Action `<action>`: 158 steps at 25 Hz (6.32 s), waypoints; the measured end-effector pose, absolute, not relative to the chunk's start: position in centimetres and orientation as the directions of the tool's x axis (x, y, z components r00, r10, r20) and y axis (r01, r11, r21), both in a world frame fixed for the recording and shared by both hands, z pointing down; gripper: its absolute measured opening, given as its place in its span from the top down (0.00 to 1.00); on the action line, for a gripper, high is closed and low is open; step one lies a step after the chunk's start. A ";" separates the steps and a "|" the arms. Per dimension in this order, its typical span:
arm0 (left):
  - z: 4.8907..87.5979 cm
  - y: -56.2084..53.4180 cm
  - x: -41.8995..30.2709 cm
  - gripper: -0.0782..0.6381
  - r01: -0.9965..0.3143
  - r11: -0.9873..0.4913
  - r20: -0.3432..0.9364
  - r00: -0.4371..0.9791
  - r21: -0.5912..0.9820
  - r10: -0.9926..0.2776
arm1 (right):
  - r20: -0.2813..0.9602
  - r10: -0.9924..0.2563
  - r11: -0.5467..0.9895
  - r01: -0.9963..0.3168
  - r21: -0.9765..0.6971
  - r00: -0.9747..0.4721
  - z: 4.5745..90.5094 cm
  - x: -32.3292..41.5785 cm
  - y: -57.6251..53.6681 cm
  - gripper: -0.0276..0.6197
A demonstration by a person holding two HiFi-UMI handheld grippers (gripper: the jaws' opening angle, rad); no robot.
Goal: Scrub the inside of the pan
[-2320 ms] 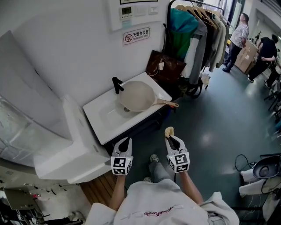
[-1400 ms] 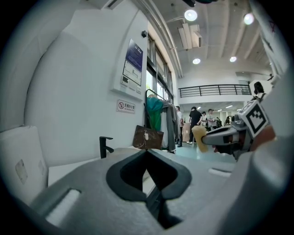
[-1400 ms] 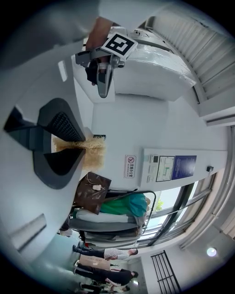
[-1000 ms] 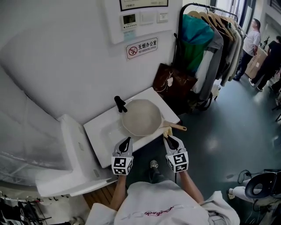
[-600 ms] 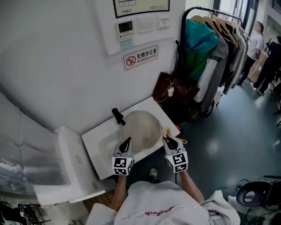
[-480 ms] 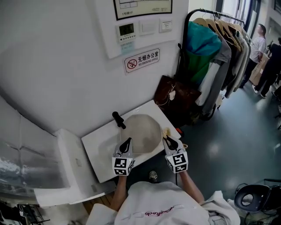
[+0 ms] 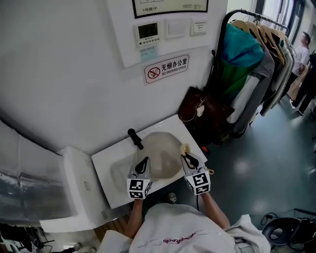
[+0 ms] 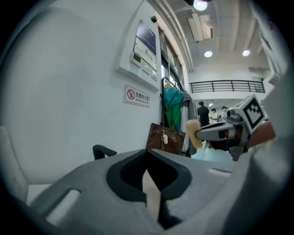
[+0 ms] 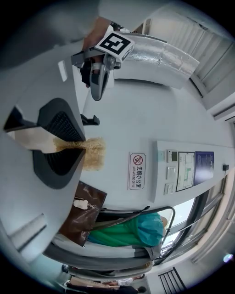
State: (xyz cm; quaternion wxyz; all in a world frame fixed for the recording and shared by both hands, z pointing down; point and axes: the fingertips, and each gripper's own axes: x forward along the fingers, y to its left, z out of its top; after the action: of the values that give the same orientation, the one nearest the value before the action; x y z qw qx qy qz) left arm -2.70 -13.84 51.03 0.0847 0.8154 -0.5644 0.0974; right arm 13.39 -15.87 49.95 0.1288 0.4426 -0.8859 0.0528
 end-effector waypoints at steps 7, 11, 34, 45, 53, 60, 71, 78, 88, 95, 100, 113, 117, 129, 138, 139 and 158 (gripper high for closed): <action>52.2 -15.1 -4.4 0.89 -0.940 -0.334 0.283 0.339 0.066 -0.897 | 0.317 -0.757 0.608 -0.794 0.018 -0.572 50.8 12.0 -17.7 0.87; 53.3 -15.8 -5.7 0.89 -0.936 -0.343 0.300 0.352 0.085 -0.887 | 0.323 -0.761 0.599 -0.801 0.019 -0.562 51.1 10.4 -18.9 0.87; 57.8 -17.3 -9.6 0.89 -0.911 -0.391 0.392 0.409 0.130 -0.824 | 0.419 -0.715 0.620 -0.784 0.012 -0.559 55.3 4.7 -20.2 0.87; 60.4 -17.4 -10.6 0.89 -0.916 -0.378 0.423 0.399 0.137 -0.814 | 0.458 -0.689 0.632 -0.775 0.000 -0.562 58.6 4.0 -19.5 0.87; 62.9 -17.8 -11.9 0.89 -0.928 -0.349 0.465 0.367 0.129 -0.805 | 0.492 -0.666 0.638 -0.770 -0.015 -0.561 60.6 3.3 -18.4 0.87; 64.8 -18.7 -11.9 0.77 -0.924 -0.343 0.494 0.381 0.171 -0.782 | 0.503 -0.656 0.641 -0.767 -0.023 -0.563 61.4 3.0 -18.5 0.87; 65.8 -19.3 -11.5 0.78 -0.921 -0.340 0.510 0.388 0.189 -0.768 | 0.523 -0.620 0.688 -0.726 0.002 -0.585 62.6 1.5 -19.7 0.87; 65.8 -19.3 -11.5 0.78 -0.920 -0.334 0.505 0.393 0.207 -0.768 | 0.577 -0.577 0.750 -0.655 0.093 -0.578 63.9 0.4 -20.4 0.87; 65.9 -19.5 -11.5 0.78 -0.920 -0.325 0.495 0.392 0.220 -0.775 | 0.662 -0.504 0.844 -0.481 0.239 -0.555 66.4 -1.1 -21.6 0.87; 66.0 -19.5 -11.5 0.78 -0.918 -0.323 0.493 0.396 0.229 -0.775 | 0.708 -0.442 0.882 -0.413 0.228 -0.551 68.4 -2.0 -21.4 0.87; 66.0 -19.6 -11.4 0.78 -0.918 -0.321 0.491 0.395 0.232 -0.776 | 0.750 -0.386 0.919 -0.292 0.264 -0.537 70.0 -3.1 -20.0 0.87; 66.0 -19.8 -11.4 0.78 -0.917 -0.317 0.482 0.397 0.242 -0.781 | 0.850 -0.325 0.910 0.107 0.400 -0.416 74.0 -5.2 -19.5 0.87; 66.1 -19.7 -11.4 0.78 -0.916 -0.322 0.485 0.401 0.241 -0.778 | 0.856 -0.330 0.879 0.201 0.432 -0.397 74.5 -5.9 -19.6 0.87; 66.0 -19.7 -11.4 0.78 -0.916 -0.321 0.482 0.400 0.242 -0.780 | 0.871 -0.329 0.894 0.175 0.412 -0.365 75.5 -5.2 -21.8 0.87; 66.1 -19.7 -11.3 0.78 -0.914 -0.321 0.481 0.404 0.247 -0.778 | 0.880 -0.352 0.913 0.092 0.398 -0.319 75.9 -2.5 -24.3 0.87; 66.1 -19.7 -11.3 0.78 -0.914 -0.322 0.480 0.404 0.247 -0.778 | 0.883 -0.351 0.917 0.076 0.391 -0.310 76.0 -2.0 -24.5 0.87; 66.3 -19.9 -11.4 0.78 -0.914 -0.321 0.478 0.405 0.249 -0.779 | 0.946 -0.271 0.963 -0.048 0.267 -0.176 77.2 4.4 -23.7 0.87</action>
State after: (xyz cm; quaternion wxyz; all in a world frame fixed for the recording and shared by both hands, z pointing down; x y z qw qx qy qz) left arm -11.41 -19.94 66.26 0.2457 0.8012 -0.5283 0.1365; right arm 4.37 -23.73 77.22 0.6331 0.1049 -0.7619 -0.0879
